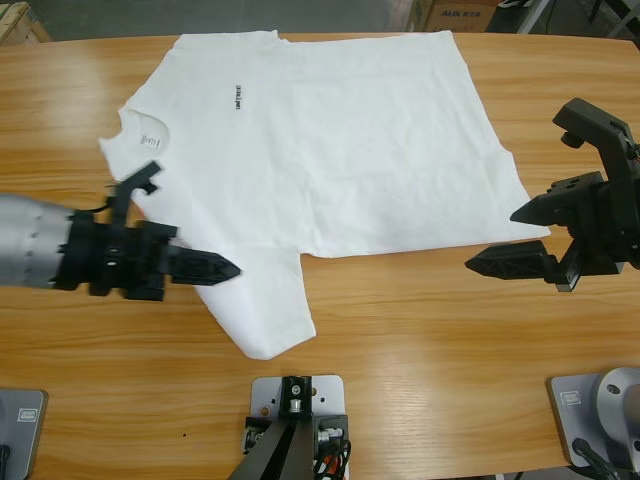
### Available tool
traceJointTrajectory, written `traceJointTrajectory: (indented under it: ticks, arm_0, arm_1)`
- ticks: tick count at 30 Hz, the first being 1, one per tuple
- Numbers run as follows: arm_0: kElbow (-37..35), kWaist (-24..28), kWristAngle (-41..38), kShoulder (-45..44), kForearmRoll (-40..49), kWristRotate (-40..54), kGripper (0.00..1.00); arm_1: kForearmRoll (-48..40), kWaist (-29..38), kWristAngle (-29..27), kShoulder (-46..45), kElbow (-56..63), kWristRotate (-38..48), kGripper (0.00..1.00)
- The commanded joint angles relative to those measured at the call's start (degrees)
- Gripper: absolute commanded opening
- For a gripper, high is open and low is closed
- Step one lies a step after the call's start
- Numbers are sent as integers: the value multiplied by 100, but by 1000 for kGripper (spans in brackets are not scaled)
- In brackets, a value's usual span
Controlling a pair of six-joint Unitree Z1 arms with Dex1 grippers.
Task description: Fold clothes
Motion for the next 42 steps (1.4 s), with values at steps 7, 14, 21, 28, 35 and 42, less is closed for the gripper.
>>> traceJointTrajectory:
  ticks: [7,14,21,28,35,42]
  arm_0:
    - [-564,36,-1436,1575,-267,204,761]
    - [-691,-103,-1722,1499,-252,202,757]
    - [155,-105,-1522,1388,-239,310,532]
    - [592,-106,-1160,1246,-239,405,303]
    - [684,-105,-937,1014,-234,399,0]
    - [692,-105,-900,885,-232,405,0]
  arm_1:
    - [5,-61,66,52,124,30,1000]
    - [5,-61,66,80,115,28,1000]
    - [7,-61,66,73,120,32,1000]
    - [14,-61,66,64,120,35,1000]
    - [14,-61,66,47,120,34,1000]
    - [95,-61,64,6,94,74,1000]
